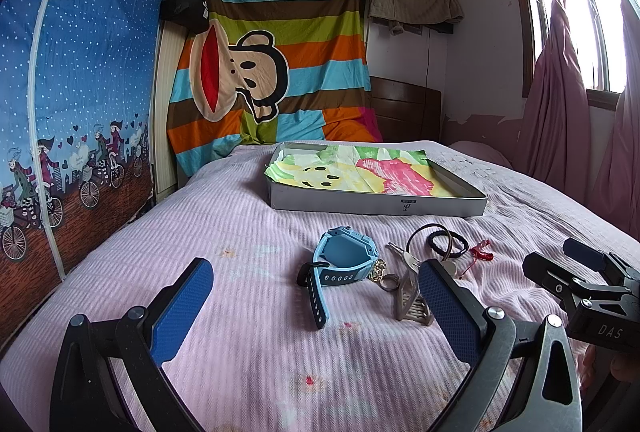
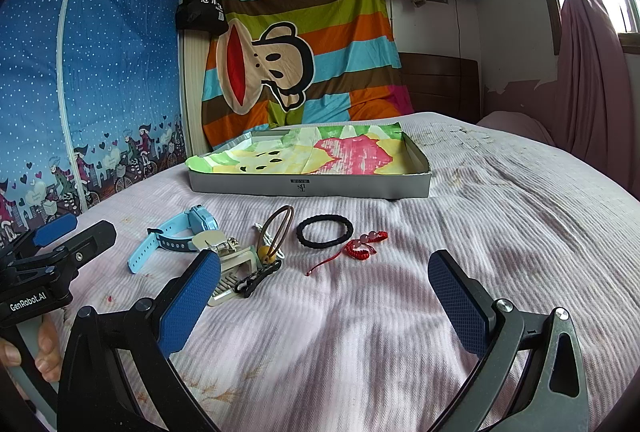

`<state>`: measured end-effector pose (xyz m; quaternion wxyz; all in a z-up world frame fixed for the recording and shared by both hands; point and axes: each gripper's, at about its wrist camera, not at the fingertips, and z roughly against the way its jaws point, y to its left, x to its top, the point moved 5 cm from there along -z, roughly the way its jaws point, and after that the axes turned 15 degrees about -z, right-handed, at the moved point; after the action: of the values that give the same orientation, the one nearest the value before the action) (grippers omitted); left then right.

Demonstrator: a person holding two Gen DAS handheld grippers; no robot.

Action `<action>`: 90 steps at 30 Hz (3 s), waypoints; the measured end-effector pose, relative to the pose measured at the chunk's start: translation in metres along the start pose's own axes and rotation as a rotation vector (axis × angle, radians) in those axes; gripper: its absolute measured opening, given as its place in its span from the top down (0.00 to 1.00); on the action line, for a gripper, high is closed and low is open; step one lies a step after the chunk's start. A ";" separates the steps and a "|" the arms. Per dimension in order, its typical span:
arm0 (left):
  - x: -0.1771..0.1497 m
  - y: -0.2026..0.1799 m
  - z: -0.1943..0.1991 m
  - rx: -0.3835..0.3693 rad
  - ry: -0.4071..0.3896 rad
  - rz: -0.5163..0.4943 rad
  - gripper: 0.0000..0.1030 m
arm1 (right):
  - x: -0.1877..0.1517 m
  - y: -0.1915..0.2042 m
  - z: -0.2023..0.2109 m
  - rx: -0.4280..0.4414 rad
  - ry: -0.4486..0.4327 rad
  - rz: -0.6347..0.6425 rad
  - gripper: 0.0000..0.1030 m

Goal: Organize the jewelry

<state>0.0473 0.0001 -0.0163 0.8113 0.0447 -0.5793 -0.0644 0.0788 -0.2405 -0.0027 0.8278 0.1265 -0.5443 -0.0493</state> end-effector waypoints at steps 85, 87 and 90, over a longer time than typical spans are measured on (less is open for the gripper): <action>0.025 0.003 -0.074 -0.260 0.232 0.123 0.97 | 0.019 -0.005 -0.084 0.042 0.184 -0.007 0.94; 0.035 0.005 -0.076 -0.265 0.223 0.137 0.97 | 0.026 0.000 -0.083 0.062 0.165 0.011 0.94; 0.052 0.008 -0.088 -0.278 0.213 0.171 0.97 | 0.040 0.004 -0.085 0.096 0.136 0.000 0.94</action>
<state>0.1473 -0.0004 0.0048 0.8689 -0.1105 -0.4774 -0.0695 0.1722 -0.2322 0.0017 0.8558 0.1693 -0.4886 -0.0145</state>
